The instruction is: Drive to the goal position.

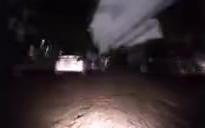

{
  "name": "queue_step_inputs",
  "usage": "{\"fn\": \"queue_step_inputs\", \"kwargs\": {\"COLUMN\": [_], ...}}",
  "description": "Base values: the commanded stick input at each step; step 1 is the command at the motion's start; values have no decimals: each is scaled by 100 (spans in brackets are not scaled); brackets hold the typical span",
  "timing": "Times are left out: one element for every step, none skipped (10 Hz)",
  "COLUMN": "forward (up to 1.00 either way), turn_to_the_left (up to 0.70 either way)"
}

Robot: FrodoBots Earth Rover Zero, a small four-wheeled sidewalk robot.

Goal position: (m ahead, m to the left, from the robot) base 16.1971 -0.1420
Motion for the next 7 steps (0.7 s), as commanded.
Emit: {"fn": "queue_step_inputs", "kwargs": {"forward": [50,50,50,50,50,50,50], "turn_to_the_left": [0,0,-3,-24,-27,-27,-27]}}
